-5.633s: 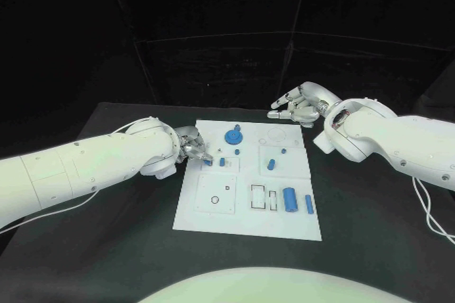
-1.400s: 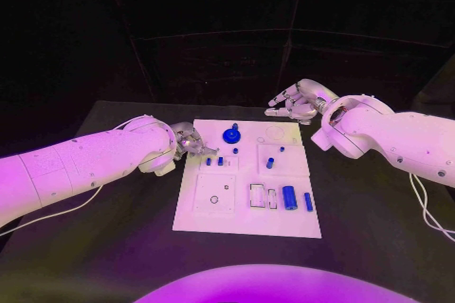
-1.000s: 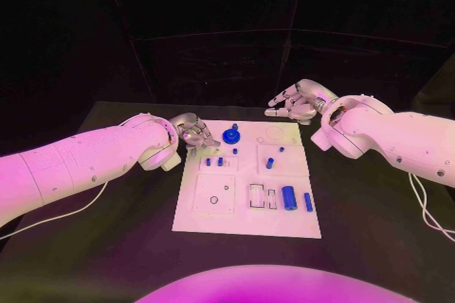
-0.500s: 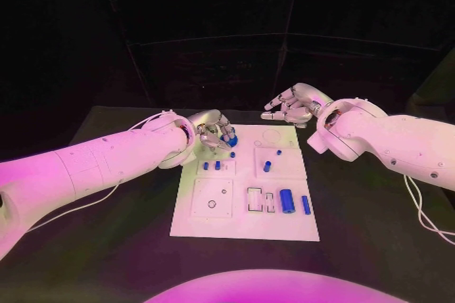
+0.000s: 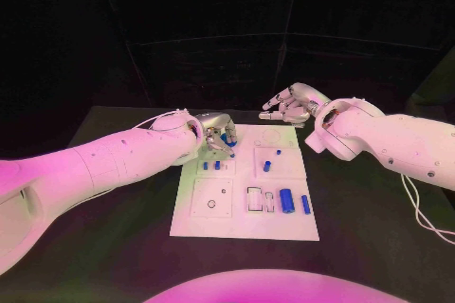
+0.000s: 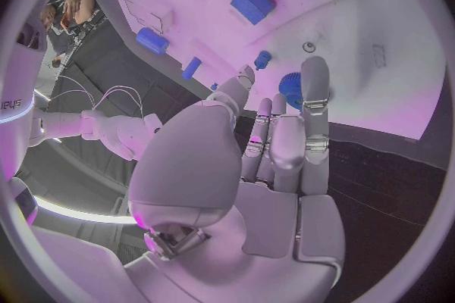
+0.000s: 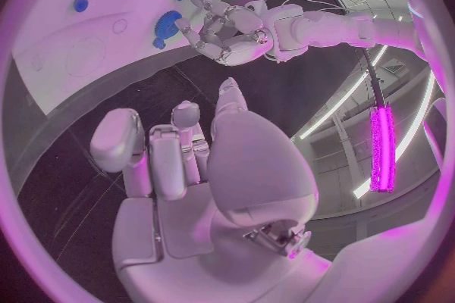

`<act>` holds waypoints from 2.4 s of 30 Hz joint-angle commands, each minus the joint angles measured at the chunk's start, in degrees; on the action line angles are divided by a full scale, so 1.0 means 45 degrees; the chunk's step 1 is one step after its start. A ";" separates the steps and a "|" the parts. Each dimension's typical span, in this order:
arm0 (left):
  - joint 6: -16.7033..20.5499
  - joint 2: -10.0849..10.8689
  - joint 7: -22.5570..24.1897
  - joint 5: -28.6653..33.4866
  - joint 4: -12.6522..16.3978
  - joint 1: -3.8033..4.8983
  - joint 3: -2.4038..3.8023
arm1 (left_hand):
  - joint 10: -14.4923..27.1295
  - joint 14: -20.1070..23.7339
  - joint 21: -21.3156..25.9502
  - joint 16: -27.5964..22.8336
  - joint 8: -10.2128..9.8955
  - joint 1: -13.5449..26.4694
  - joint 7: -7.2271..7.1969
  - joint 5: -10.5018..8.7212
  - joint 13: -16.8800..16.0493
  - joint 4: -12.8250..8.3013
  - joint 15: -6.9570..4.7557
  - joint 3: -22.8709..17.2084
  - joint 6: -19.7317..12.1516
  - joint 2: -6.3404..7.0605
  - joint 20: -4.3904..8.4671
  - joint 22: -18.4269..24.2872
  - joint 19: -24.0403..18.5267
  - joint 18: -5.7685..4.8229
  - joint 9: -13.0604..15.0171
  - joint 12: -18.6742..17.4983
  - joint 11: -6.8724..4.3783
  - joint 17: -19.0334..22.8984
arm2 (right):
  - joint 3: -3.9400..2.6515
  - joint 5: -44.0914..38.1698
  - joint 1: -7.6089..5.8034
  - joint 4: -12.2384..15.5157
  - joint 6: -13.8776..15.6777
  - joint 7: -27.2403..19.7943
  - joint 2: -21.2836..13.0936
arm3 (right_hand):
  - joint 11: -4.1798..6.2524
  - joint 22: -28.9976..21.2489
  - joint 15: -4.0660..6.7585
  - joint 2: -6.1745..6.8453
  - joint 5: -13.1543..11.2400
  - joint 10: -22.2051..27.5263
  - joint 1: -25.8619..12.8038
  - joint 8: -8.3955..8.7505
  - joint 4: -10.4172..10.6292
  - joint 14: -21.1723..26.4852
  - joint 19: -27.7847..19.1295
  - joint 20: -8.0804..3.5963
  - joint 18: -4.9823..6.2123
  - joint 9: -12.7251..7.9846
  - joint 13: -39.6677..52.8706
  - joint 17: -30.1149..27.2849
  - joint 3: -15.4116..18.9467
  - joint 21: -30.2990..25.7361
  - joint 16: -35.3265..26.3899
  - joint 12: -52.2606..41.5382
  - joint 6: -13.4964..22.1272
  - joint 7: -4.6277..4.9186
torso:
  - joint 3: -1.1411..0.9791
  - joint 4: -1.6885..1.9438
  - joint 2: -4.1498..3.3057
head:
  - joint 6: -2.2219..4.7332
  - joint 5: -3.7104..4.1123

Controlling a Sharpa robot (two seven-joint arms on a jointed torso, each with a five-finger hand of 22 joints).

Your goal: Assemble the parts on the task board

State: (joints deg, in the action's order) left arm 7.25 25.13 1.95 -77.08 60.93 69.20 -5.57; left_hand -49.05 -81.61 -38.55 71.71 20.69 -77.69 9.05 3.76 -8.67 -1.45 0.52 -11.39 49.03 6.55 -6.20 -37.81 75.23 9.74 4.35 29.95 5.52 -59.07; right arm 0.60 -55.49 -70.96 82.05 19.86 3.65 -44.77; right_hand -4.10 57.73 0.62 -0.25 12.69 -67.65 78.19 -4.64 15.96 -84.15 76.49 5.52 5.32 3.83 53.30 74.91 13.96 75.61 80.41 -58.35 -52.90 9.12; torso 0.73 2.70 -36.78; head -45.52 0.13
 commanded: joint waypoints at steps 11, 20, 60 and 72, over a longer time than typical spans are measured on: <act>-0.0908 -0.0369 -0.0003 -0.0815 -0.0416 -0.0066 0.0011 | -0.0391 -0.0449 -0.1920 0.0995 -0.0204 0.0035 -0.0068 -0.0072 0.0267 -0.0050 -0.0045 0.0295 0.0515 -0.0205 0.0062 -0.1855 0.0688 -0.0223 -0.0075 0.0004 -0.0056 -0.1120 | -0.0008 -0.0031 -0.0029 -0.0050 0.0158 -0.0089 0.0075 | -0.0012 -0.0005 -0.0041 -0.0072 0.0085 0.0066 -0.0007 -0.0073 -0.0012 -0.0582 -0.0070 0.0014 0.0137 0.0016 -0.0019 0.0054 0.0045 -0.0053 -0.0039 0.0034 0.0092 0.0018 | 0.0002 0.0015 0.0016 | -0.0072 0.0098; -0.0963 -0.0524 -0.0051 -0.0825 -0.0602 -0.0153 0.0012 | -0.0785 -0.0555 -0.2824 0.1281 -0.0321 -0.0294 -0.0157 -0.0072 0.0481 -0.0233 -0.0115 0.0010 0.0893 -0.0574 0.0119 -0.2754 0.0927 -0.0358 -0.0089 -0.0104 -0.0129 -0.1348 | -0.0008 -0.0031 -0.0029 -0.0058 0.0142 -0.0090 0.0112 | -0.0012 -0.0005 -0.0041 -0.0072 0.0085 0.0066 -0.0007 -0.0073 -0.0012 -0.0582 -0.0070 0.0014 0.0137 0.0016 -0.0019 0.0054 0.0045 -0.0053 -0.0039 0.0034 0.0092 0.0018 | 0.0001 0.0019 0.0013 | -0.0071 0.0122; -0.0091 -0.0721 -0.0070 -0.0805 -0.0759 -0.0435 0.0022 | -0.2741 -0.0630 -0.4697 0.1405 -0.1252 -0.0189 -0.0281 -0.0071 0.1087 -0.0964 -0.0319 -0.2995 0.2370 -0.0875 0.0309 -0.4783 0.1167 -0.0635 -0.0073 -0.1735 -0.0353 -0.0758 | -0.0008 -0.0031 -0.0029 -0.0074 0.0101 -0.0088 0.0171 | -0.0012 -0.0008 -0.0039 -0.0094 0.0100 0.0054 0.0014 -0.0073 -0.0020 -0.0585 -0.0068 0.0013 0.0137 0.0016 -0.0001 0.0063 0.0040 -0.0056 -0.0035 0.0014 0.0095 0.0017 | 0.0006 0.0030 0.0029 | -0.0099 0.0213; 0.0635 -0.0015 0.0305 0.0050 0.0264 -0.0428 0.0598 | -0.3019 -0.0662 -0.4927 0.1393 -0.1659 0.0235 -0.0203 0.0060 0.1075 -0.1127 -0.0270 -0.3672 0.2549 -0.0474 0.0283 -0.5079 0.1174 -0.0666 -0.0076 -0.2358 -0.0305 -0.0559 | -0.0008 -0.0031 -0.0029 -0.0039 0.0126 -0.0097 0.0098 | -0.0009 -0.0004 -0.0039 -0.0112 0.0114 0.0033 0.0037 -0.0078 -0.0030 -0.0586 -0.0063 0.0013 0.0136 0.0017 0.0028 0.0056 0.0039 -0.0056 -0.0042 -0.0017 0.0092 0.0016 | 0.0001 0.0085 0.0055 | -0.0040 0.0170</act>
State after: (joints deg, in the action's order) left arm 8.43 24.88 2.12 -79.00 61.74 67.18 -2.94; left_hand -62.37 -83.84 -60.39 78.11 13.48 -77.03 8.20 3.80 -3.75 -6.56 -0.50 -27.63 60.33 4.52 -4.81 -60.61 80.31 7.10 4.12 19.52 4.09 -61.63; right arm 0.60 -55.51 -70.96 81.74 20.00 3.66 -44.27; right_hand -4.10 57.73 0.62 -0.25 12.98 -67.65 78.19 -4.64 15.94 -84.15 76.49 5.52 5.32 3.83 53.37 74.93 13.94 75.61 80.41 -58.35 -52.90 9.12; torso 0.73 2.97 -36.57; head -45.75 0.93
